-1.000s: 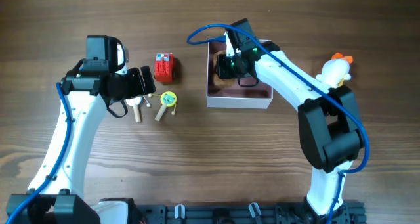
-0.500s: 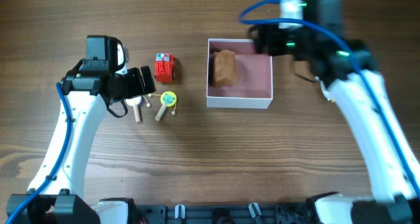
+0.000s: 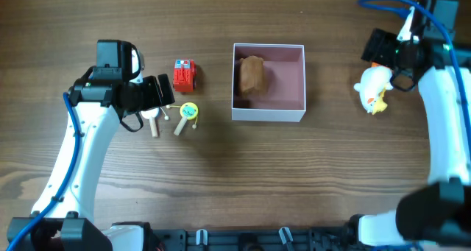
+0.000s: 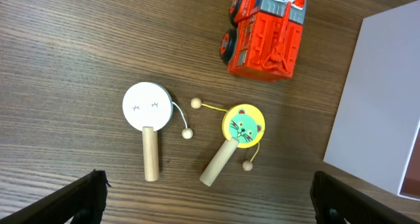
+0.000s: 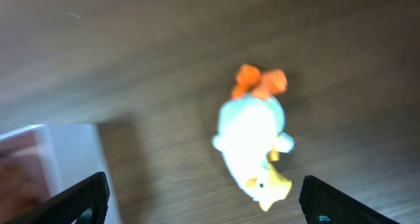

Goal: Pack container
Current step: 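Move the right gripper to the white plush chicken and grasp it, then carry the chicken into the box beside the bear and release, then lift the right arm away to the upper right corner, then grasp the red toy truck with the left gripper, then carry the red truck right into the box and release it, then lower the left gripper onto the yellow cat rattle handle and grasp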

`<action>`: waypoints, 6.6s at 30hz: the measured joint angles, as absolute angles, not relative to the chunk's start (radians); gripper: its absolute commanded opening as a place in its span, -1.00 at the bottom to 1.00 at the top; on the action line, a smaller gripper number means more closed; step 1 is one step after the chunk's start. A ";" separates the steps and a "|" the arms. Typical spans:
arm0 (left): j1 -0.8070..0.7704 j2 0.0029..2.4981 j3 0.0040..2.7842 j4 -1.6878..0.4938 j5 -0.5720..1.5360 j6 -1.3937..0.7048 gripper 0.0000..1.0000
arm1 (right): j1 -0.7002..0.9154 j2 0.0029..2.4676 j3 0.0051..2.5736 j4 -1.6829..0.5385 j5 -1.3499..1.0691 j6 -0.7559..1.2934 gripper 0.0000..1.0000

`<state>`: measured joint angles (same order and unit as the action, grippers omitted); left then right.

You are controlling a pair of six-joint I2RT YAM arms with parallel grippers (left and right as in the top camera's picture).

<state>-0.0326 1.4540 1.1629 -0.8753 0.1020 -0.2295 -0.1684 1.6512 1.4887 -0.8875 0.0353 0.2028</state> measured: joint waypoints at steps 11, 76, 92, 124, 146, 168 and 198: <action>-0.033 1.454 1.163 -0.875 0.102 -0.229 1.00 | -0.234 1.916 1.481 -0.902 0.086 0.204 0.85; -0.033 1.454 1.163 -0.875 0.102 -0.230 1.00 | -0.067 1.546 1.645 -0.981 -0.010 0.260 0.99; -0.038 1.455 1.230 -0.807 0.285 -0.275 0.99 | -0.348 1.736 1.558 -0.973 -0.139 0.340 0.99; -0.171 2.139 1.568 -0.852 0.072 -0.056 0.75 | -0.348 1.737 1.558 -0.928 -0.142 0.340 1.00; -0.264 2.071 1.740 -1.045 0.072 -0.042 -0.30 | -0.348 1.736 1.558 -0.928 -0.142 0.340 0.99; -0.688 2.108 1.818 -0.979 0.076 0.758 0.04 | -0.348 1.736 1.558 -0.927 -0.142 0.340 1.00; -0.308 1.836 1.689 -1.424 -0.012 -0.044 0.98 | -0.348 1.737 1.558 -0.926 -0.142 0.340 0.99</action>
<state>-0.3077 1.8362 1.6894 -1.4242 -0.0124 -0.0437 -0.3481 1.7367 1.5578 -0.9264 -0.1421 0.3397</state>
